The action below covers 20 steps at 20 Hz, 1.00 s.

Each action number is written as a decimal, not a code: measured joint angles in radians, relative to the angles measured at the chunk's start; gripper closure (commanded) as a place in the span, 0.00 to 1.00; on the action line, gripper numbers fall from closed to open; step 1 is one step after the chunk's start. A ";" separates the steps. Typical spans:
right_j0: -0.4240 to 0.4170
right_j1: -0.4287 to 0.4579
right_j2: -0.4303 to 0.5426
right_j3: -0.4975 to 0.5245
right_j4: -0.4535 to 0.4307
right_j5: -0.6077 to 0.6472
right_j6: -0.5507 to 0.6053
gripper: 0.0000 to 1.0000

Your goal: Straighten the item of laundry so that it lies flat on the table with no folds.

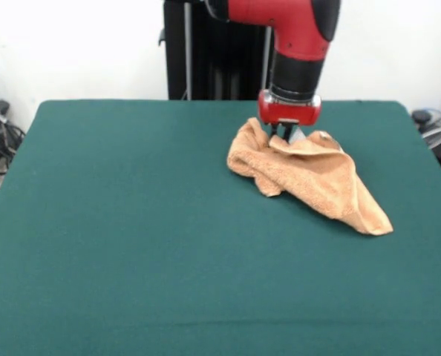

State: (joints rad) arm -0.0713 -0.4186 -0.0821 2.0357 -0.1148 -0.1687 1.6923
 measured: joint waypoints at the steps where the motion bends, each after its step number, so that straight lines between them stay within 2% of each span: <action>1: -0.010 -0.001 0.007 0.000 -0.017 0.000 0.000 1.00; 6: -0.028 -0.005 0.019 -0.001 -0.051 0.000 0.000 1.00; 12: -0.030 -0.009 0.020 -0.001 -0.051 0.010 0.000 1.00; 20: -0.034 -0.049 0.021 -0.012 -0.050 0.108 0.000 1.00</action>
State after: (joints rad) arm -0.1051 -0.4677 -0.0608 2.0240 -0.1648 -0.0610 1.6921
